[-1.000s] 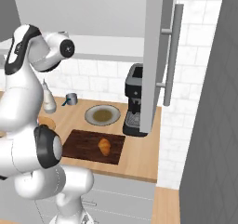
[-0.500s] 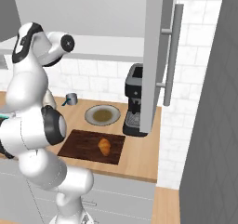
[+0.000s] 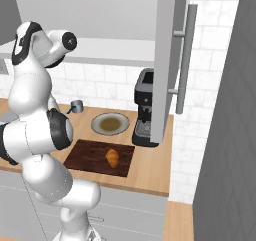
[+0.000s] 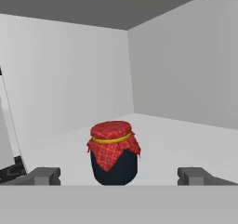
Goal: From the different types of pastries on the counter, select a croissant and place it on the cutting board. Then retrieve a jar of jam from the cabinet and place it alongside the croissant on the cutting board.
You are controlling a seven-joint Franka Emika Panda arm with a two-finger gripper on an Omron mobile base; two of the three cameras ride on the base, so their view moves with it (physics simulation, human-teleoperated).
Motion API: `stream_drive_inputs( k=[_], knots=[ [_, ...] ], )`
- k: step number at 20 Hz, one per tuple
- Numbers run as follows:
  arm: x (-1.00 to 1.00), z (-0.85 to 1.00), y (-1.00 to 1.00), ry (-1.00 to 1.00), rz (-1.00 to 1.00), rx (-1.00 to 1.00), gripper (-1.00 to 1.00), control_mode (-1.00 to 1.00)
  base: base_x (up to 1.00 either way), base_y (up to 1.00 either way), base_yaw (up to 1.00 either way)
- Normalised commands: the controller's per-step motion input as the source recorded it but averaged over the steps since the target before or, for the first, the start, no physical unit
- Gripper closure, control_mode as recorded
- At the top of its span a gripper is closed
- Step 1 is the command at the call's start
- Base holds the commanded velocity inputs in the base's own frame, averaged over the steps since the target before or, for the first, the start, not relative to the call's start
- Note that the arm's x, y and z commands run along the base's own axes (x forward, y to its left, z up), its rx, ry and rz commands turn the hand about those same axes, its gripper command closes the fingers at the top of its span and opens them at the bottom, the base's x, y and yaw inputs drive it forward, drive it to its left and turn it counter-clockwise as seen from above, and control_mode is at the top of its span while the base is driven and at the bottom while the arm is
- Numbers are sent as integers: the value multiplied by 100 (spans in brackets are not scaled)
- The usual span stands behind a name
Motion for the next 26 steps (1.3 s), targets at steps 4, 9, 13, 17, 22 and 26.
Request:
stream_drive_inputs(
  k=[4, 9, 13, 17, 22, 26],
  knots=[
    [36, -3, 22, 0, 0, 0, -100, -100, 0, 0, 0],
    [39, -10, 17, 0, 0, 0, -100, -100, 0, 0, 0],
    [16, -16, 39, 0, 3, 0, -100, -100, 0, 0, 0],
    [42, -25, 36, 0, 3, 0, -100, -100, 0, 0, 0],
    [30, -11, 9, 0, 6, 0, -100, -100, 0, 0, 0],
    [-7, 0, 4, -6, 16, 2, -100, -100, 0, 0, 0]
  ],
)
